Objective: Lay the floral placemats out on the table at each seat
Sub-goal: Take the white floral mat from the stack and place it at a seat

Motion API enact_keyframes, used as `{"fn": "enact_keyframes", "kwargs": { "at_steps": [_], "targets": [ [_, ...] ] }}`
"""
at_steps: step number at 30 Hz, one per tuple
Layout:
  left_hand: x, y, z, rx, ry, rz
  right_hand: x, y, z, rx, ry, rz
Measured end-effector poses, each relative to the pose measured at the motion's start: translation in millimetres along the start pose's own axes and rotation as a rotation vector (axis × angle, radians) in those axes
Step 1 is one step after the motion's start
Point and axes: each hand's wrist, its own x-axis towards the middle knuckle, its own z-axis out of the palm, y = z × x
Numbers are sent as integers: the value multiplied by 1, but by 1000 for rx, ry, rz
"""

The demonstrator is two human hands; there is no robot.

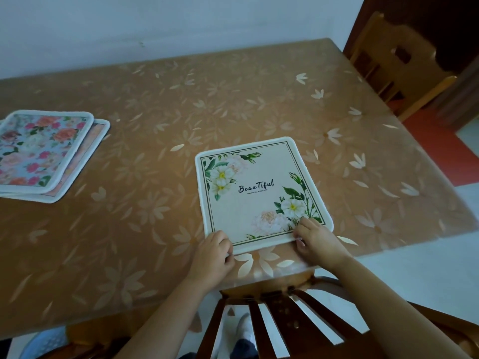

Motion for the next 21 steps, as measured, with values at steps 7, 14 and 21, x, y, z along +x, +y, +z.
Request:
{"fn": "enact_keyframes", "kwargs": {
  "at_steps": [7,14,21],
  "targets": [
    [-7,-1,-4,-66,24,12,-1,-3,0,22,-45,48],
    [-7,-7,-6,35,-20,55,-3,-3,0,23,-63,47],
    [-5,-2,-4,66,-34,24,0,-2,-3,-5,-102,104]
  ]
}}
